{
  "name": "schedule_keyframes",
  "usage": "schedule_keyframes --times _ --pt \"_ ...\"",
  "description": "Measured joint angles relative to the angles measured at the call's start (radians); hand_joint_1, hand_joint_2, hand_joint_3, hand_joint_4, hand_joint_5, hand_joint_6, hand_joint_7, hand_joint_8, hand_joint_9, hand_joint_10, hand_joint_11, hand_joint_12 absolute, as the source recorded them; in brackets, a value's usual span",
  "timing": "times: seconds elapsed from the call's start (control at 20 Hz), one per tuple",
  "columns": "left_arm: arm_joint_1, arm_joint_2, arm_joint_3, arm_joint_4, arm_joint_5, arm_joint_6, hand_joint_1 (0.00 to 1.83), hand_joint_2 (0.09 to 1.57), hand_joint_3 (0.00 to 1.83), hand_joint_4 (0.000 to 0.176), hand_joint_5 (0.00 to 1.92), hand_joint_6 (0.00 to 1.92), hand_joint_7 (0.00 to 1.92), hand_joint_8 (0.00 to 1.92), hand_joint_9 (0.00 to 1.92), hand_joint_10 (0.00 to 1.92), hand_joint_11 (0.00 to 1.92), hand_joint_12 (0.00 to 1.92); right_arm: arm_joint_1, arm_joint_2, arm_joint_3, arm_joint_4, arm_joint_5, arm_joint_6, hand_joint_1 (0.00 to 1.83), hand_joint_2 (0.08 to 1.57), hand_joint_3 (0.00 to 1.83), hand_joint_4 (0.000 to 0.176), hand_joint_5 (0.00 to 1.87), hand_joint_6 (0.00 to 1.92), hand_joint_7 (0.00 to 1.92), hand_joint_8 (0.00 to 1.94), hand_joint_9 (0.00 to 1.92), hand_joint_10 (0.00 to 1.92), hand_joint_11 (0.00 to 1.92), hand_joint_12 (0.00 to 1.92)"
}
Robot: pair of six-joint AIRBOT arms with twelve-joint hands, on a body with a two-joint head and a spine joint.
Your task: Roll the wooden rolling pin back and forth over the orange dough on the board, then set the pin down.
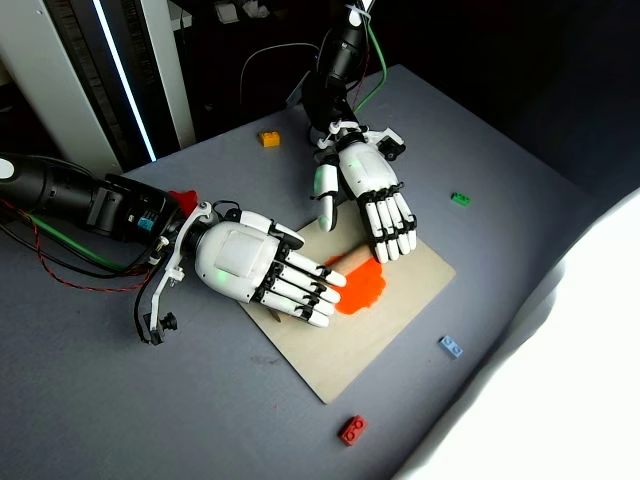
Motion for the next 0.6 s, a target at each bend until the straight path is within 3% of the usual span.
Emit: schedule_keyframes --times 0.4,0.55,0.6 --pt "0.026 -0.016 0.001 0.009 -0.046 0.008 0.00 1.35 0.00 0.000 0.28 0.01 0.27 0.01 0.20 0.01 0.00 0.40 0.000 0.001 0.000 -0.008 0.002 -0.005 0.00 1.41 0.00 0.000 0.21 0.01 0.22 0.00 0.17 0.01 0.00 0.28" --pt "0.026 -0.019 0.000 0.012 -0.050 0.011 0.00 1.35 0.00 0.000 0.26 0.00 0.24 0.00 0.18 0.00 0.00 0.38 -0.006 0.001 -0.001 -0.015 0.006 -0.005 0.00 1.42 0.00 0.000 0.24 0.02 0.27 0.01 0.21 0.03 0.00 0.48" --pt "0.028 -0.019 -0.005 0.012 -0.053 0.010 0.00 1.36 0.00 0.000 0.25 0.00 0.22 0.00 0.16 0.00 0.00 0.32 -0.006 0.001 -0.003 -0.015 0.007 -0.005 0.00 1.41 0.00 0.000 0.21 0.01 0.25 0.00 0.19 0.02 0.00 0.41"
